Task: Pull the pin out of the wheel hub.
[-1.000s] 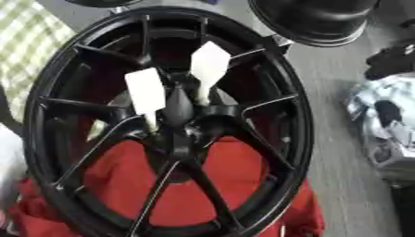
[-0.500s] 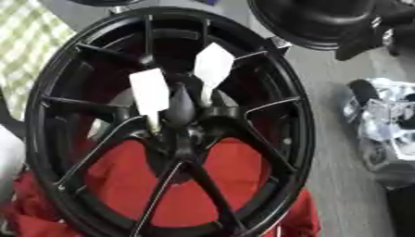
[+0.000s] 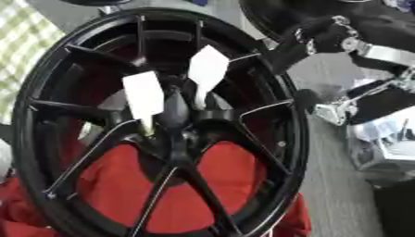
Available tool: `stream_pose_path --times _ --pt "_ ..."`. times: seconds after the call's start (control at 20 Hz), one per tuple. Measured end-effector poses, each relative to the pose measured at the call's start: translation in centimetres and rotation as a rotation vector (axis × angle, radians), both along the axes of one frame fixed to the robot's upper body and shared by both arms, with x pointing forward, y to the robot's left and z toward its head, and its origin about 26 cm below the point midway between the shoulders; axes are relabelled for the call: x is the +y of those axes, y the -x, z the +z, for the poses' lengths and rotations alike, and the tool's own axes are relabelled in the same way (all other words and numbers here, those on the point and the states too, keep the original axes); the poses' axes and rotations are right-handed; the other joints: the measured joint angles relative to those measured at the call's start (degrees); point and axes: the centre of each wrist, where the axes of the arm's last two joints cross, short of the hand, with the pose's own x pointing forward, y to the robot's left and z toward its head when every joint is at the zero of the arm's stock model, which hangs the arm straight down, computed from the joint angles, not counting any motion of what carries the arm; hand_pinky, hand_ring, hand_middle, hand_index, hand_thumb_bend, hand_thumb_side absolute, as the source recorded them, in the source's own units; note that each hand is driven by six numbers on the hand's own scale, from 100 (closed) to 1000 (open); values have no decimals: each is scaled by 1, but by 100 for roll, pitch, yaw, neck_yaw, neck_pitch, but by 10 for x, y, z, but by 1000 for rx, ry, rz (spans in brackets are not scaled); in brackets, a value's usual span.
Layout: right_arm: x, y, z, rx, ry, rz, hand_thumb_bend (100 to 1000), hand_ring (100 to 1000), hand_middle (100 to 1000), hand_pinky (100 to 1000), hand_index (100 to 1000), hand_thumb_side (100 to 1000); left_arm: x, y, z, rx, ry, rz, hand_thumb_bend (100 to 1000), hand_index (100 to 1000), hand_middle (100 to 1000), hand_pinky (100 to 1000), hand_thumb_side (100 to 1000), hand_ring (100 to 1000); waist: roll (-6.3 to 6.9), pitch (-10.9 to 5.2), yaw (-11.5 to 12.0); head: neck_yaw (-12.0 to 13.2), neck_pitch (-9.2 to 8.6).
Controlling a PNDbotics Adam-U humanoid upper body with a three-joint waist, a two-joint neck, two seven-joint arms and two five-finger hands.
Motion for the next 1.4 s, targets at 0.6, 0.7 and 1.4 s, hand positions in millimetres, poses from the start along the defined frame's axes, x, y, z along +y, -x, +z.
stream_pose_path --times 0.6,0.7,1.4 --pt "10 -2 13 -13 -10 -4 100 848 750 909 833 214 -2 -1 5 -16 -3 0 100 770 610 526 754 666 -181 167 390 -353 -153" --pt "12 -3 16 -15 -13 -5 100 848 751 907 832 216 -2 -1 5 -17 -5 2 100 769 610 526 755 666 -209 195 447 -389 -172" --pt "17 -4 19 -48 5 -39 100 888 809 914 903 240 -1 -1 6 -18 -7 16 100 769 609 523 761 665 -336 323 599 -527 -255"
